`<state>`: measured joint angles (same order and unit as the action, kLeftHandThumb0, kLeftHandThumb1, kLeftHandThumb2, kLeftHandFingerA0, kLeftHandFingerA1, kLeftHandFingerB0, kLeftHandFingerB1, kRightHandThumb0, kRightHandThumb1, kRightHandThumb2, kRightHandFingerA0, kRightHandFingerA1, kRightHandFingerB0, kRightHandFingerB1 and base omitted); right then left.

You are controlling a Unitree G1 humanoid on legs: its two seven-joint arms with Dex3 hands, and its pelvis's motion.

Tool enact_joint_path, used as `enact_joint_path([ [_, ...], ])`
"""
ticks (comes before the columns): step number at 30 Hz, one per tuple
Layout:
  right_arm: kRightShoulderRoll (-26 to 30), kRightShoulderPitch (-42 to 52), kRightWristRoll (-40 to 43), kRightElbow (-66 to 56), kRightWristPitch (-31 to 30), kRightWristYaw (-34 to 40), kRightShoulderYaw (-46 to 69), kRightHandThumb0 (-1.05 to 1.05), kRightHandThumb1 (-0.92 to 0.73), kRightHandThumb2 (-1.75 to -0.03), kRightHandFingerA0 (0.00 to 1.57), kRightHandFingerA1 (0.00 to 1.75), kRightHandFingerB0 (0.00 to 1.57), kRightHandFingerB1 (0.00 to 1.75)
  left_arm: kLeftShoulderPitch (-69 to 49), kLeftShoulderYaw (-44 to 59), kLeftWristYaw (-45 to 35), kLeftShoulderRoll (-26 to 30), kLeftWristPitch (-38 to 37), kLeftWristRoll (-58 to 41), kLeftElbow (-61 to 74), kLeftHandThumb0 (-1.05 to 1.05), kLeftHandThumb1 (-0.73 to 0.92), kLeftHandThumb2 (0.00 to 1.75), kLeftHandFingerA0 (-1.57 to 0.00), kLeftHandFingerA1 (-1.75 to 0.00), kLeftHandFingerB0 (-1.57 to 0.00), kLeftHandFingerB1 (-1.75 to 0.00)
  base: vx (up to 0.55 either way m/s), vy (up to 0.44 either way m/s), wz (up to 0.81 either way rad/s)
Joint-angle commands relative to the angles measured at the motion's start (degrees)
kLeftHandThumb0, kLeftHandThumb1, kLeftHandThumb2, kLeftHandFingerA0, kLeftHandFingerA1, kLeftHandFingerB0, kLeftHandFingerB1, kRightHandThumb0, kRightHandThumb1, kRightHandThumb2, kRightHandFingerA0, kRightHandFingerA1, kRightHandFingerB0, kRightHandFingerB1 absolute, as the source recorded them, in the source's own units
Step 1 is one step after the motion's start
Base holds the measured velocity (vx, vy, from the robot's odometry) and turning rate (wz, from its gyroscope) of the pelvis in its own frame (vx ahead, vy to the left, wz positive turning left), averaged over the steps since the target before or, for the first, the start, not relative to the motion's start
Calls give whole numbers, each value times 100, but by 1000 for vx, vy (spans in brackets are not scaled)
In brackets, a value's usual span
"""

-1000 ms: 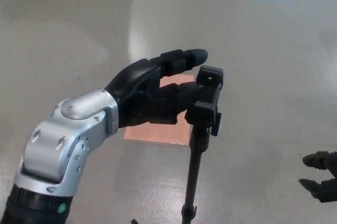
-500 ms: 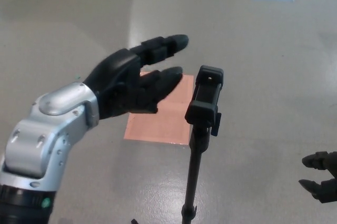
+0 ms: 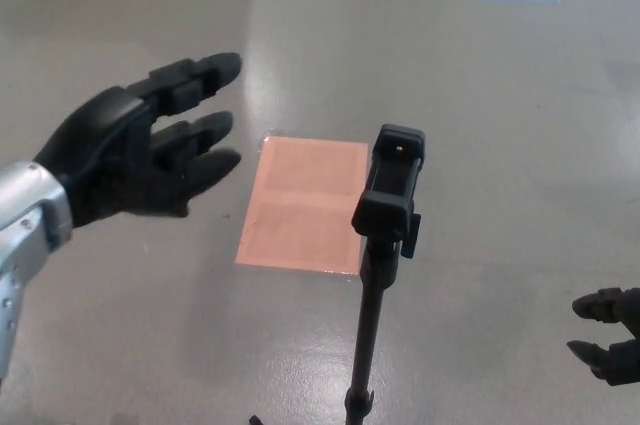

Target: The robot uses its left hand to grab the top of a phone stand kept on the floor and rotates it anti-clockwise

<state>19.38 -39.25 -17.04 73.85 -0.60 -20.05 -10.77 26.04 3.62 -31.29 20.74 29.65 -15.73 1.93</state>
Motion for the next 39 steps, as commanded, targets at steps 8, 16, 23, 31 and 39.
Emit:
enact_joint_path([
  [8,53,258,7,51,7,-40,19,-40,-78,-67,40,41,10,20,-1137,-337,853,345,-3039,1498,-2031,-5,42,54,0,-18,0,-9,0,0,0],
  [16,13,390,-105,52,54,-67,-109,-40,-79,-67,39,41,10,20,-1451,-1354,2778,738,-3928,3064,-3591,-44,35,68,-17,-43,0,-14,0,0,0],
  [23,-63,585,-73,63,75,-19,-70,-47,-67,-82,33,48,6,30,-1424,-1408,3454,789,-4010,3003,-4768,-73,51,83,-21,-44,-4,-30,0,0,0],
  [31,-34,1090,-59,22,237,-6,-64,-41,-78,-67,37,41,9,21,-1491,-1361,2932,682,-3598,2514,-5460,-47,48,97,-40,-60,0,-41,0,0,0],
  [39,-80,1609,-23,12,287,65,-24,-40,-79,-63,37,38,7,25,-1648,-1482,2938,671,-3933,2494,-6278,-76,60,88,-68,-65,-11,-37,0,0,0],
])
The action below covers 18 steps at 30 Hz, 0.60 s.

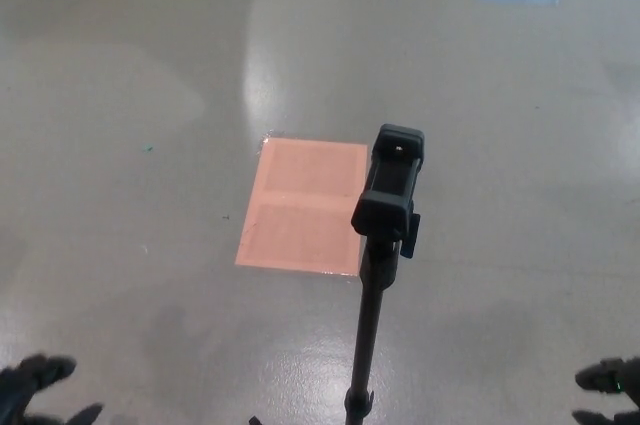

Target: The robot uses its left hand to grab the top of a phone stand kept on the floor and rotates it anti-clockwise

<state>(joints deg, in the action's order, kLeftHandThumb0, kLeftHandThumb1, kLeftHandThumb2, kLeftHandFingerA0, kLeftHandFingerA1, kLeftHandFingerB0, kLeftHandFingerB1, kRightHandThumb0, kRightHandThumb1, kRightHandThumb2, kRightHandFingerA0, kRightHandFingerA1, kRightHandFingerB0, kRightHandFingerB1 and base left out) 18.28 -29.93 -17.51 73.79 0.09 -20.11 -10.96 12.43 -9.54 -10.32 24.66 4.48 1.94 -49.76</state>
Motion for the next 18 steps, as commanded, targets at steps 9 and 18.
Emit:
enact_joint_path([
  [9,22,900,66,-2,277,110,56,-38,-78,-63,38,39,6,25,-264,-148,720,289,-1682,686,-1485,-67,69,62,-58,-42,-15,-27,0,0,0],
  [18,43,826,42,2,249,94,69,-39,-76,-66,36,41,7,19,-116,-63,615,276,-1946,716,-1722,-67,69,62,-60,-45,-14,-26,0,0,0],
])
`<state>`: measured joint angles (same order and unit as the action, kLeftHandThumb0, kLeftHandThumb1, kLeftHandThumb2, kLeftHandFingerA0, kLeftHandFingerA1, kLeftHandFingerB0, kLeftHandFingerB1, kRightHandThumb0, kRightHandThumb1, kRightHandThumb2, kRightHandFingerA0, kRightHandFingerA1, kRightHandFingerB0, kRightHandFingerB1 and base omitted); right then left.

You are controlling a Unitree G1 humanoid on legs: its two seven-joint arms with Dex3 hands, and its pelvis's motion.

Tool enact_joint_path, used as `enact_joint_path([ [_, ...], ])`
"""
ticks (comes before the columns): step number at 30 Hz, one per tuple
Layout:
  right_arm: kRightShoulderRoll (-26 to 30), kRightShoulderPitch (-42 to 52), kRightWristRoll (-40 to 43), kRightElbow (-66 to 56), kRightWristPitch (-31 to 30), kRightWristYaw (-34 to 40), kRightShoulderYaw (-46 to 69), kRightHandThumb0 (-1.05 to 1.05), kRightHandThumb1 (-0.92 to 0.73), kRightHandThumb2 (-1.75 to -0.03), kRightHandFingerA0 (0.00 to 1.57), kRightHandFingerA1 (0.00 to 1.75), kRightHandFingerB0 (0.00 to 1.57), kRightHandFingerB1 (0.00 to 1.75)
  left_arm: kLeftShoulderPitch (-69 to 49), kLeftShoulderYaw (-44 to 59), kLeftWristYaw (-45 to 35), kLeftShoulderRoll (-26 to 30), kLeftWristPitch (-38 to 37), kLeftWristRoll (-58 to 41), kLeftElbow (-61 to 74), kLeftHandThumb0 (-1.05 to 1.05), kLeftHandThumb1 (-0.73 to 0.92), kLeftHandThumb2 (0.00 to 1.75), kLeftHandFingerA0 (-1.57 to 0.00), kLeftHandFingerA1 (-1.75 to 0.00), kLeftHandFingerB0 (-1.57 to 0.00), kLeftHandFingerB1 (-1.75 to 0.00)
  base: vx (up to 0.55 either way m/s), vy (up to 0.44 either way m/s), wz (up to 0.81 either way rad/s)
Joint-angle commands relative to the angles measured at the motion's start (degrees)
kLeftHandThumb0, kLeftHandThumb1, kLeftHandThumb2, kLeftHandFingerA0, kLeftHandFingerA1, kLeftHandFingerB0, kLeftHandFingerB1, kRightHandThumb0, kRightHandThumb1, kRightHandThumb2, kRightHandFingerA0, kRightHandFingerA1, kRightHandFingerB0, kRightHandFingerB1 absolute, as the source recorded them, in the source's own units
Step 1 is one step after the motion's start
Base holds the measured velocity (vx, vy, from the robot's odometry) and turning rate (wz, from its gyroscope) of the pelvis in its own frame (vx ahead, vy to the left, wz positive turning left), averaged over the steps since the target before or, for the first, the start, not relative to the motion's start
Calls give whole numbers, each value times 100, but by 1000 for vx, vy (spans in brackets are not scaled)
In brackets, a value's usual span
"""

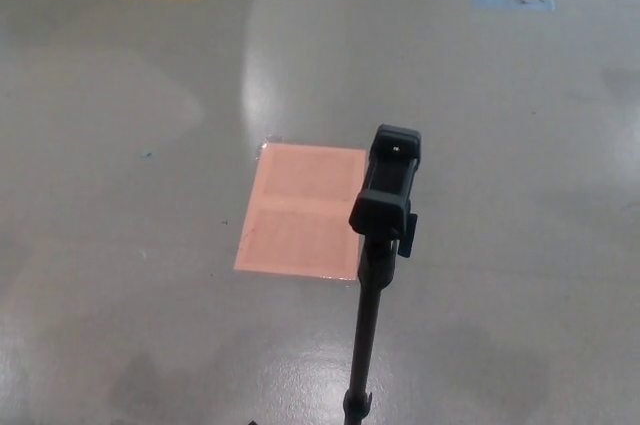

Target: The robot uses its left hand to grab the top of a phone stand kept on the floor and rotates it anti-clockwise

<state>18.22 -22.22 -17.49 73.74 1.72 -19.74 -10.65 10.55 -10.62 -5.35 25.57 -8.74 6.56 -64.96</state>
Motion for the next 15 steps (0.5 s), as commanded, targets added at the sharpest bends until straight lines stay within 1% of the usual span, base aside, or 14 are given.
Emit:
enact_joint_path([
  [1,45,41,59,5,62,61,58,-39,-76,-66,35,41,8,20,90,20,143,188,-651,294,-227,-76,60,86,-42,-49,-11,-37,0,0,0],
  [5,49,23,96,-9,8,59,113,-39,-75,-66,36,40,9,20,124,1,198,155,-722,368,-305,-75,59,86,-43,-49,-12,-37,0,0,0],
  [6,53,17,88,-13,11,57,112,-39,-78,-62,40,40,7,25,134,1,182,151,-723,376,-314,-68,69,62,-50,-37,-15,-27,0,0,0],
  [7,55,12,81,-16,13,55,112,-39,-78,-62,40,40,7,25,143,3,171,148,-728,384,-326,-68,69,62,-50,-37,-15,-27,0,0,0],
  [8,67,1,47,-24,31,49,86,-48,-65,-83,33,49,5,26,156,18,131,143,-736,374,-337,-72,57,86,-33,-47,-8,-37,0,0,0],
  [11,107,-7,28,-42,98,9,77,-48,-64,-83,32,49,5,26,196,28,155,114,-762,414,-392,-72,57,87,-33,-47,-8,-37,0,0,0],
  [12,113,-7,25,-46,115,4,75,-40,-79,-63,37,39,6,25,205,25,168,112,-762,427,-402,-68,69,61,-43,-36,-16,-27,0,0,0],
  [15,118,-6,15,-52,136,1,66,-40,-79,-63,37,39,6,25,220,29,175,109,-768,441,-423,-68,69,61,-43,-36,-16,-27,0,0,0],
])
